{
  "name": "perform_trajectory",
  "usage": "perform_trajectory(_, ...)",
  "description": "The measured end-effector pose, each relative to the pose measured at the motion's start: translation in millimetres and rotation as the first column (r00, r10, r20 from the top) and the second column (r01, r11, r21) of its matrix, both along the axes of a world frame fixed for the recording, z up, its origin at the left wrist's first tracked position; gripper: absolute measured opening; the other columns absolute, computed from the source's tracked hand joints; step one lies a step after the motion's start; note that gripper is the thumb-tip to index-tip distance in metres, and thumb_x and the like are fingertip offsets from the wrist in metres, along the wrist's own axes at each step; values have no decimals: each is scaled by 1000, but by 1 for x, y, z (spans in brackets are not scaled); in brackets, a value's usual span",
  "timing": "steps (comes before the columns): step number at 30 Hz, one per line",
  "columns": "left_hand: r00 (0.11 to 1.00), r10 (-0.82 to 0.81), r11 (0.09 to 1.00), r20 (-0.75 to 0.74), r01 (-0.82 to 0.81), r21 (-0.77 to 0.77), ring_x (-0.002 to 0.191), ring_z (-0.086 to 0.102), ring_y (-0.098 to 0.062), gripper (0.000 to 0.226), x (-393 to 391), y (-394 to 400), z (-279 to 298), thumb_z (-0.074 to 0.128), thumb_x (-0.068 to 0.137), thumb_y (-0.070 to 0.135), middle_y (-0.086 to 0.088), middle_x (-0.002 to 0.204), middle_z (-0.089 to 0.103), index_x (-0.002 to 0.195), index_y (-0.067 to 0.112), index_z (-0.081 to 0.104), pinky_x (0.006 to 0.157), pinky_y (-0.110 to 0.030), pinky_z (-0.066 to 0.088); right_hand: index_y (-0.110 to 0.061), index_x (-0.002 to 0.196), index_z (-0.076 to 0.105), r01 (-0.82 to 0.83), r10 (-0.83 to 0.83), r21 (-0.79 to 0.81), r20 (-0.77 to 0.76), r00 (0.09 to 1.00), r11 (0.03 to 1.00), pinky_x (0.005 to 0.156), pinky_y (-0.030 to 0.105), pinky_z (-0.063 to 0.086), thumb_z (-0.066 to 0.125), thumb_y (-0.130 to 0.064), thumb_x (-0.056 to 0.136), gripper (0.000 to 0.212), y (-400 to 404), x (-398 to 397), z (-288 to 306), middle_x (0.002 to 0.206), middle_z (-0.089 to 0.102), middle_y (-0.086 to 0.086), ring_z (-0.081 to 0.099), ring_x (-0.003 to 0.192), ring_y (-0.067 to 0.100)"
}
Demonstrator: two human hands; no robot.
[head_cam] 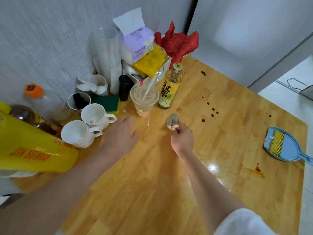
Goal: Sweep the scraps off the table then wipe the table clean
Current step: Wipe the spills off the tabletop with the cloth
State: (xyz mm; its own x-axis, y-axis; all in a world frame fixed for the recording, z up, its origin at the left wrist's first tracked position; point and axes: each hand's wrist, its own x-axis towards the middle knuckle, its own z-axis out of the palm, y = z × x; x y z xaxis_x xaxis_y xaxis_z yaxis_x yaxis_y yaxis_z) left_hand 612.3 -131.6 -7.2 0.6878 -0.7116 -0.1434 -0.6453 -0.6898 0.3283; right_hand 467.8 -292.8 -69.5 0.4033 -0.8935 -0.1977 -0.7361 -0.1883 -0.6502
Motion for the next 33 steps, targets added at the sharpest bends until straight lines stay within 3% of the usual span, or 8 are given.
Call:
perform_trajectory(2, 993, 88, 965, 82, -65, -255, 100, 57, -21, 39, 11, -12, 13, 64, 88, 45, 2, 115, 52, 117, 22, 51, 74, -33, 48, -33, 123, 60, -243, 234, -123, -79, 969, 962, 76, 36, 56, 50, -12, 95, 37, 22, 19, -4, 130, 62, -8, 62, 104, 20)
perform_trajectory(5, 979, 107, 877, 173, -10, -481, 116, 48, -23, 69, 31, -32, 28, 74, 76, 53, -4, 126, 48, 127, 16, 45, 90, -33, 46, -37, 120, 67, -789, 783, -145, -106, 613, 598, 82, 34, 57, 59, -14, 90, 39, 47, 9, -11, 134, 61, -17, 62, 111, 16)
perform_trajectory(6, 980, 79, 877, 181, 18, -479, 122, 46, -25, 80, 37, -41, 32, 75, 73, 56, -6, 131, 46, 132, 14, 43, 97, -35, 45, -36, 116, 70, -797, 795, -143, -87, 601, 587, 84, 34, 57, 61, -12, 88, 39, 36, 4, -11, 133, 63, -17, 63, 111, 15)
perform_trajectory(11, 999, -23, 970, 29, 29, -240, 138, 38, -30, 127, 48, -82, 28, 76, 67, 70, -12, 154, 32, 158, 22, 1, 107, -44, 41, -31, 126, 67, -258, 261, -149, 1, 965, 955, 67, 34, 54, 54, -5, 93, 44, 3, -6, -12, 139, 57, -14, 59, 108, 14)
perform_trajectory(17, 998, -35, 974, 57, 46, -222, 124, 46, -35, 124, 60, -85, 29, 76, 70, 61, -20, 133, 50, 159, 16, 1, 107, -45, 37, -40, 132, 60, -626, 617, -139, -106, 780, 767, 86, 32, 53, 60, -18, 93, 45, 38, 10, -22, 151, 42, -24, 53, 119, 19)
perform_trajectory(25, 1000, -19, 886, 13, 23, -463, 113, 50, -23, 93, 88, -46, 64, 76, 65, 56, 1, 122, 54, 139, 24, 31, 92, -42, 49, -33, 140, 53, -475, 452, -148, -164, 877, 868, 89, 38, 48, 49, -8, 91, 55, 5, 94, -16, 154, 41, -11, 50, 122, 30)
perform_trajectory(29, 998, 14, 859, 56, 16, -512, 105, 41, -16, 88, 100, -37, 78, 69, 61, 62, 8, 110, 44, 133, 25, 34, 82, -35, 39, -36, 128, 64, -681, 677, -134, -77, 732, 720, 91, 39, 50, 51, -8, 92, 48, 45, 115, -15, 148, 48, -18, 49, 123, 22)
perform_trajectory(33, 998, -49, 874, -35, 26, -486, 114, 44, -21, 87, 87, -36, 67, 74, 65, 52, 1, 126, 50, 136, 28, 31, 97, -45, 46, -38, 106, 75, -809, 809, 0, -31, 587, 587, 90, 35, 55, 53, -13, 87, 39, 59, 38, -16, 130, 63, -23, 65, 108, 11)
